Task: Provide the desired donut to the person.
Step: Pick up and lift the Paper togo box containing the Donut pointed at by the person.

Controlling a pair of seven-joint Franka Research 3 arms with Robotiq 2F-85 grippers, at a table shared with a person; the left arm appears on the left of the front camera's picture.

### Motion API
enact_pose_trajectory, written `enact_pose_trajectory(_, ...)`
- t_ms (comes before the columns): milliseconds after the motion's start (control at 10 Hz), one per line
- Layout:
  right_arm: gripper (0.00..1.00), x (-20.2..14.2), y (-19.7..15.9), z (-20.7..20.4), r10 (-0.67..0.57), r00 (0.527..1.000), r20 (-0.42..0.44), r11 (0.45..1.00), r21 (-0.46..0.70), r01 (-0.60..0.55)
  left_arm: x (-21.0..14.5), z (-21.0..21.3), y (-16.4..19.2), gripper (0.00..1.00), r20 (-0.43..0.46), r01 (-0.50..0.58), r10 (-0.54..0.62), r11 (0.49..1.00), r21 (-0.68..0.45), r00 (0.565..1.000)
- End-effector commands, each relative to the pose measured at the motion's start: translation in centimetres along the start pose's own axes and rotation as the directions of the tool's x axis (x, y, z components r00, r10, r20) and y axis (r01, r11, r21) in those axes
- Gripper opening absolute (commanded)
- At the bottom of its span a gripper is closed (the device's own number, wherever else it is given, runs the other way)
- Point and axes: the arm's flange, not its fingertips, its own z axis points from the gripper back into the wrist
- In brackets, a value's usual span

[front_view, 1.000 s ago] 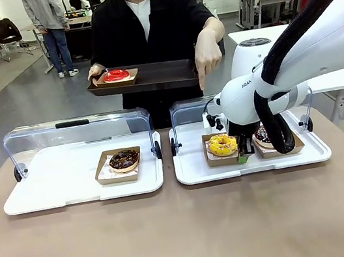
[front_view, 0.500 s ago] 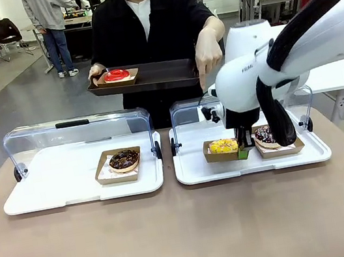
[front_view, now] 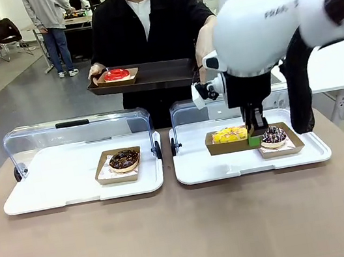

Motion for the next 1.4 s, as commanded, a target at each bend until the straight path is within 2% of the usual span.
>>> enact_pose_trajectory(0, 0.00, 0.3, 1.0, 4.2, -0.048, 0.999, -0.004, 0.998, 0.029, 0.048, 0.0, 0.1, -0.1, 1.00, 0.009, 0.003, -0.003, 1.000, 0.003, 1.000)
enact_pose_trajectory(300, 0.00, -0.2, 0.3, 11.0, -0.093, 0.996, 0.010, 0.993, 0.069, 0.092, 0.0, 0.1, -0.1, 1.00, 0.009, 0.003, -0.003, 1.000, 0.003, 1.000)
enact_pose_trajectory(500, 0.00, -0.9, -1.3, 14.7, -0.116, 0.991, 0.069, 0.992, 0.055, 0.112, 0.0, 0.1, -0.1, 1.00, 0.009, 0.003, -0.003, 1.000, 0.003, 1.000)
enact_pose_trajectory(700, 0.00, -1.5, -3.3, 15.3, -0.117, 0.989, 0.087, 0.991, 0.070, 0.111, 0.0, 0.1, -0.1, 1.00, 0.009, 0.003, -0.003, 1.000, 0.003, 1.000)
enact_pose_trajectory(800, 0.00, -1.8, -5.0, 13.4, -0.052, 0.996, 0.078, 0.997, 0.057, 0.047, 0.0, 0.1, -0.1, 1.00, 0.009, 0.003, -0.003, 1.000, 0.003, 1.000)
enact_pose_trajectory(900, 0.00, -1.8, -2.4, 15.5, -0.104, 0.992, 0.066, 0.994, 0.028, 0.103, 0.0, 0.1, -0.1, 1.00, 0.009, 0.003, -0.003, 1.000, 0.003, 1.000)
enact_pose_trajectory(1300, 0.00, -1.8, -2.4, 15.5, -0.104, 0.992, 0.066, 0.994, 0.028, 0.103, 0.0, 0.1, -0.1, 1.00, 0.009, 0.003, -0.003, 1.000, 0.003, 1.000)
